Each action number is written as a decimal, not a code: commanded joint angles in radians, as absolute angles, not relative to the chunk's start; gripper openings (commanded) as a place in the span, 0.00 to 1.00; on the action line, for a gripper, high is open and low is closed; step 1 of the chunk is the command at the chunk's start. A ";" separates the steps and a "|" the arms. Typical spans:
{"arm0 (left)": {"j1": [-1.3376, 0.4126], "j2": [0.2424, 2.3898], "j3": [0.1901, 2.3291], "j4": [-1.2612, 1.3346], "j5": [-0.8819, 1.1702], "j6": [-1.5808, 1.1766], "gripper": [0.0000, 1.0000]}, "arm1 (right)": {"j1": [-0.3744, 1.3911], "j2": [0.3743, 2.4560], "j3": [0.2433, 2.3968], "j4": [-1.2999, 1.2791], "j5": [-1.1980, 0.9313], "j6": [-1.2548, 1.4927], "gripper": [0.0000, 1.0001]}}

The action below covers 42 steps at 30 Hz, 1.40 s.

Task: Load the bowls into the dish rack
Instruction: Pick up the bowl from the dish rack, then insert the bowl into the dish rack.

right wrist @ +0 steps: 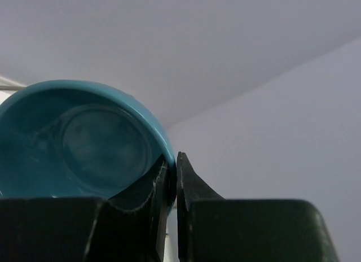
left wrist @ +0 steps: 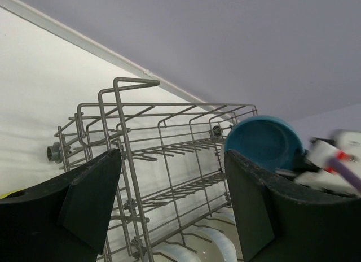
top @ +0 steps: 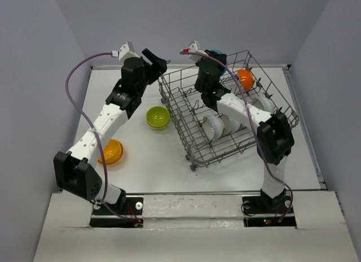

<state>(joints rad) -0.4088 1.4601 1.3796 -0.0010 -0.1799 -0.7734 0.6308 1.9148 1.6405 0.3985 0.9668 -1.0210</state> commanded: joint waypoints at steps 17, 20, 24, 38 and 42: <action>-0.411 1.353 1.310 0.057 -0.161 -0.732 0.83 | 0.494 2.078 1.618 0.853 1.238 -1.456 0.01; -0.411 1.353 1.305 0.060 -0.161 -0.730 0.83 | 0.482 2.115 1.631 0.851 1.239 -1.453 0.01; -0.411 1.356 1.299 0.066 -0.158 -0.733 0.83 | 0.472 2.146 1.635 0.851 1.236 -1.442 0.01; -0.411 1.350 1.285 0.075 -0.150 -0.738 0.83 | 0.472 2.212 1.641 0.836 1.246 -1.443 0.01; -0.413 1.348 1.281 0.077 -0.149 -0.736 0.83 | 0.472 2.224 1.644 0.836 1.246 -1.448 0.01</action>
<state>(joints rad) -0.4088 1.3605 1.2938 0.0204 -0.1497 -0.7483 0.4789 2.1937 1.6207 0.8005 1.2282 -1.4616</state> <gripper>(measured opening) 0.830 0.117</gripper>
